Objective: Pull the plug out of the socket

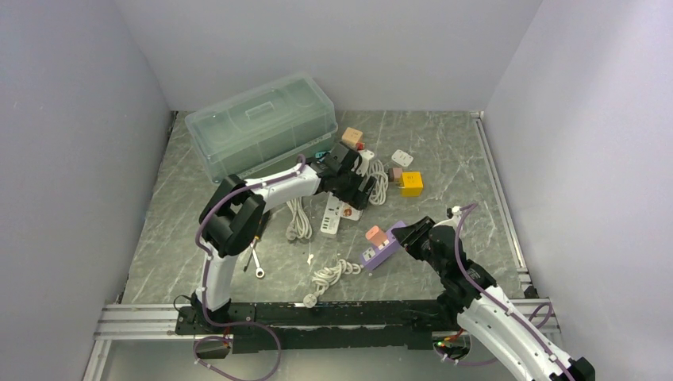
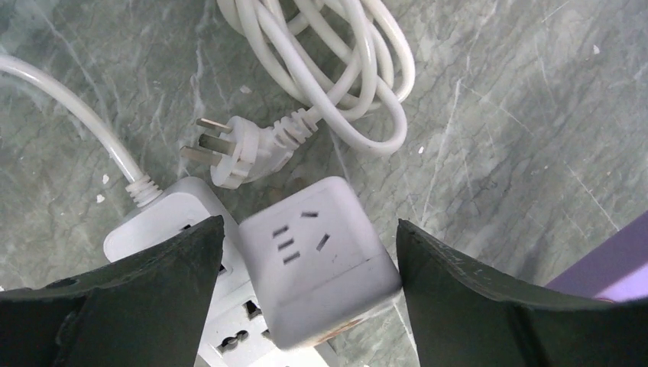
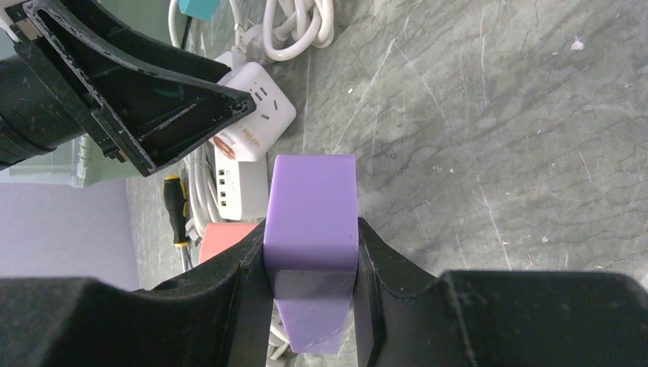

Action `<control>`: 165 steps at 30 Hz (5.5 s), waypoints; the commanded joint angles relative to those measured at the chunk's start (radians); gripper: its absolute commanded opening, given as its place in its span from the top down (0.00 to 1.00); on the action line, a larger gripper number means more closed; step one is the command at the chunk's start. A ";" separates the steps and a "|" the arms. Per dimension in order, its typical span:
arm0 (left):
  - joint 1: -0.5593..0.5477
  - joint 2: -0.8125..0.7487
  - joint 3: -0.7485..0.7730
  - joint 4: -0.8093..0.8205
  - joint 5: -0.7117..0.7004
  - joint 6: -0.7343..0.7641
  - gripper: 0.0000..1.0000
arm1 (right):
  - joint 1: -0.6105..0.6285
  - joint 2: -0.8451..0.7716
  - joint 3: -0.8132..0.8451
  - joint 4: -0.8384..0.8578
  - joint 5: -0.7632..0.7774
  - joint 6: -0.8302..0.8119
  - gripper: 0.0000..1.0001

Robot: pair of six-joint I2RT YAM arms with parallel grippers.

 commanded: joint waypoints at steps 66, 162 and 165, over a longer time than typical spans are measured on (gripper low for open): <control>-0.102 -0.363 -0.310 0.039 0.378 -0.033 1.00 | 0.001 0.191 0.120 0.268 -0.187 -0.220 1.00; 0.388 -1.230 -0.461 -0.193 -0.590 -0.103 0.00 | -0.223 0.148 0.606 -0.199 0.340 -0.706 0.00; 0.388 -1.319 -0.521 -0.246 -0.695 -0.101 0.00 | -0.223 0.109 0.586 -0.179 0.337 -0.717 0.00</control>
